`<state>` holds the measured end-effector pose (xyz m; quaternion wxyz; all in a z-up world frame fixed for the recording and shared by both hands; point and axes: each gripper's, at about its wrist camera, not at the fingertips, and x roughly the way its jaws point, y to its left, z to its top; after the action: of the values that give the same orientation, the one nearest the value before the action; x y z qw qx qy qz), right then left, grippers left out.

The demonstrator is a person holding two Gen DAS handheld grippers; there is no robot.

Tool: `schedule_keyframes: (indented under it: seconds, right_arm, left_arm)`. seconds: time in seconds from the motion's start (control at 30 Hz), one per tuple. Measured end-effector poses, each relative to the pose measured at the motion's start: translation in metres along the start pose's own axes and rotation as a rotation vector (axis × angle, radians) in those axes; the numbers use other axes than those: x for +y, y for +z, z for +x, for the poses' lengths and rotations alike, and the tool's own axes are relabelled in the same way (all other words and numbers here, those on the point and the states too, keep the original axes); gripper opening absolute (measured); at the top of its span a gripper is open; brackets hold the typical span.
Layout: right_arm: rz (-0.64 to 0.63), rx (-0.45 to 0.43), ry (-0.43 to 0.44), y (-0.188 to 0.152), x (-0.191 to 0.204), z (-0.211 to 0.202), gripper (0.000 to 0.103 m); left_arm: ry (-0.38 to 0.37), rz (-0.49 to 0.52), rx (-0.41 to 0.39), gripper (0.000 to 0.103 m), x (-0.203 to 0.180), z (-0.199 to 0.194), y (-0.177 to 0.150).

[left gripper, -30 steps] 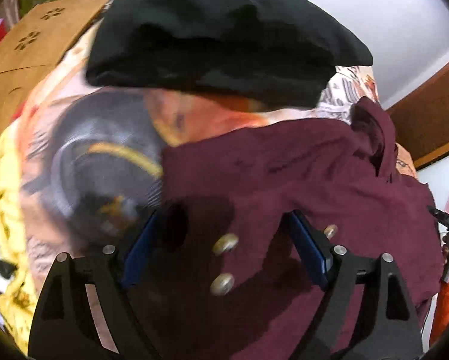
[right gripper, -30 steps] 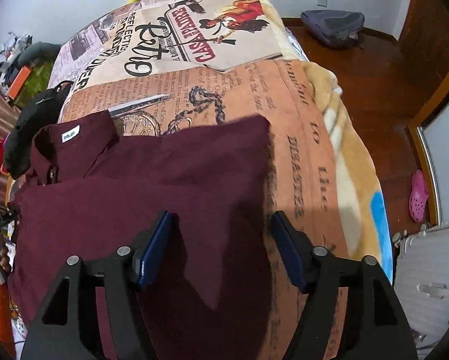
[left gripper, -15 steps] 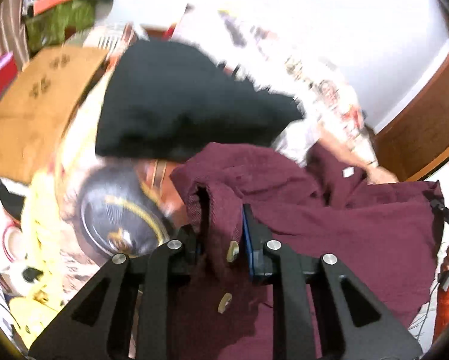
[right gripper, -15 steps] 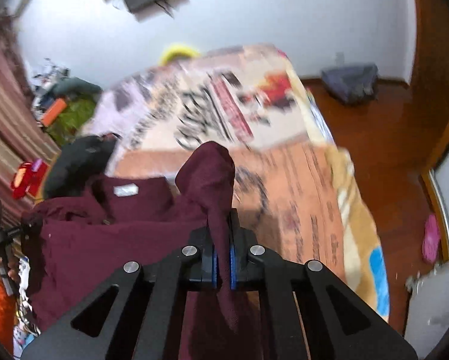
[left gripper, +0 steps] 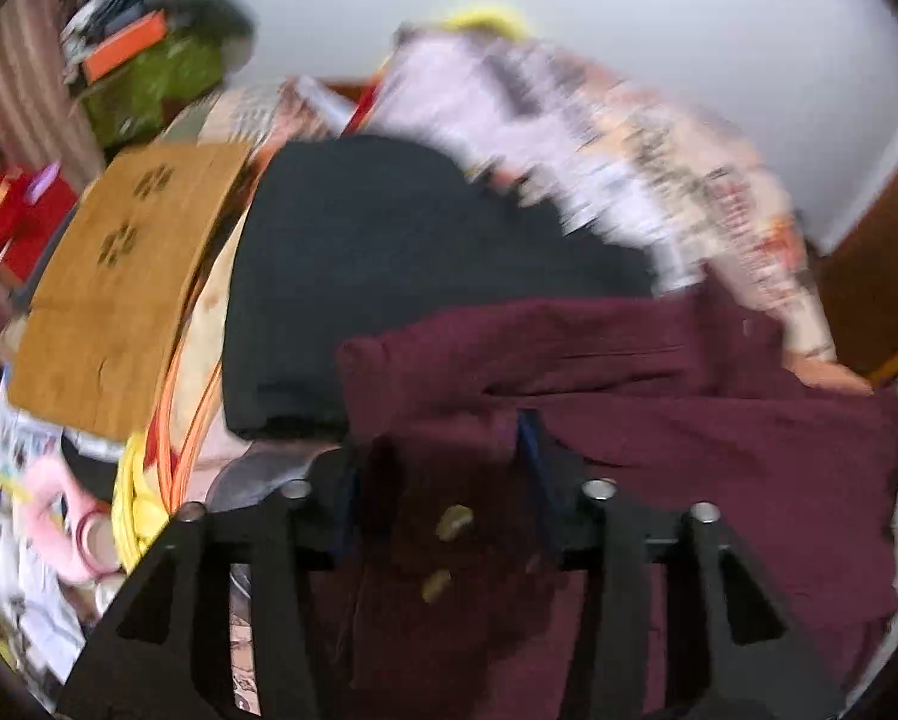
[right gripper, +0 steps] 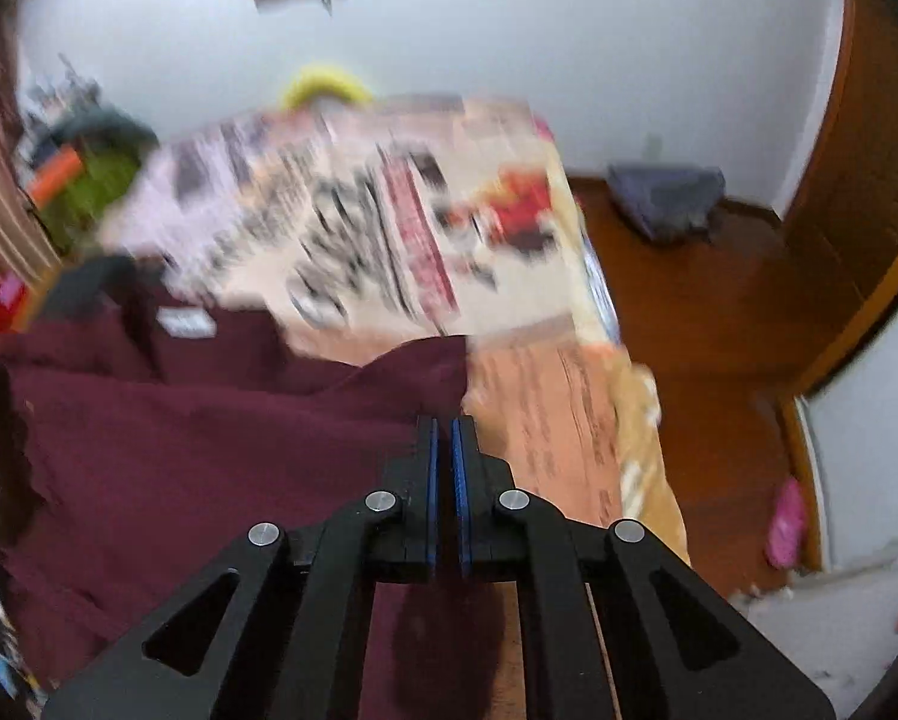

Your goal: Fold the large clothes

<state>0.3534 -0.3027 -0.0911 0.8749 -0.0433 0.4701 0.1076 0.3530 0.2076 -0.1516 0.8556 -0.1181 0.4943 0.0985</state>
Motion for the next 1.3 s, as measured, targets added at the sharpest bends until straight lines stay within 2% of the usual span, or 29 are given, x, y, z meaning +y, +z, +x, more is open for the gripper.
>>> schedule_keyframes:
  seconds: [0.03, 0.1, 0.17, 0.23, 0.3, 0.37, 0.43, 0.57, 0.63, 0.7, 0.8, 0.97, 1.1, 1.17, 1.3]
  right_arm:
    - [0.0, 0.045, -0.04, -0.006, -0.002, 0.012, 0.005]
    - [0.0, 0.104, -0.091, -0.013, -0.007, 0.021, 0.006]
    - [0.001, 0.116, -0.083, -0.021, -0.011, 0.02, 0.008]
    - [0.001, 0.105, -0.07, -0.027, -0.013, 0.012, 0.019]
    - [-0.007, 0.075, -0.067, -0.032, -0.011, 0.0, 0.05]
    - [-0.02, 0.023, -0.07, -0.035, -0.006, -0.014, 0.065]
    - [-0.046, -0.027, -0.053, -0.04, 0.003, -0.031, 0.066]
    - [-0.091, -0.04, 0.009, -0.046, 0.02, -0.042, 0.067]
    - [-0.104, -0.05, 0.021, -0.052, 0.028, -0.049, 0.067]
    - [-0.117, -0.053, 0.024, -0.058, 0.035, -0.052, 0.067]
    - [-0.131, -0.056, 0.037, -0.065, 0.043, -0.055, 0.067]
    - [-0.114, -0.03, 0.116, -0.079, 0.054, -0.056, 0.067]
    - [-0.132, -0.025, 0.112, -0.088, 0.064, -0.055, 0.067]
    - [-0.135, -0.013, 0.11, -0.091, 0.067, -0.051, 0.067]
    - [-0.124, 0.006, 0.123, -0.095, 0.068, -0.045, 0.067]
  left_arm:
    - [-0.013, -0.026, 0.031, 0.049, 0.008, 0.014, -0.005]
    - [-0.049, -0.065, 0.041, 0.051, 0.02, 0.019, -0.015]
    - [-0.091, -0.084, 0.026, 0.052, 0.028, 0.012, -0.024]
    - [-0.104, -0.09, 0.008, 0.056, 0.03, -0.001, -0.032]
    - [-0.117, -0.097, -0.009, 0.058, 0.031, -0.014, -0.04]
    - [-0.127, -0.098, -0.023, 0.058, 0.031, -0.029, -0.049]
    - [-0.122, -0.098, -0.03, 0.059, 0.031, -0.035, -0.053]
    - [-0.042, -0.113, -0.09, 0.059, 0.037, -0.052, -0.064]
    - [-0.048, -0.124, -0.107, 0.06, 0.042, -0.059, -0.069]
    - [-0.082, -0.13, -0.098, 0.063, 0.046, -0.06, -0.072]
    - [-0.157, -0.156, -0.04, 0.063, 0.049, -0.05, -0.083]
    - [-0.283, -0.255, 0.054, 0.063, 0.05, -0.015, -0.11]
    - [-0.359, -0.316, 0.119, 0.063, 0.051, 0.012, -0.118]
    - [-0.427, -0.387, 0.15, 0.063, 0.056, 0.026, -0.116]
    - [-0.45, -0.463, 0.149, 0.063, 0.064, 0.04, -0.11]
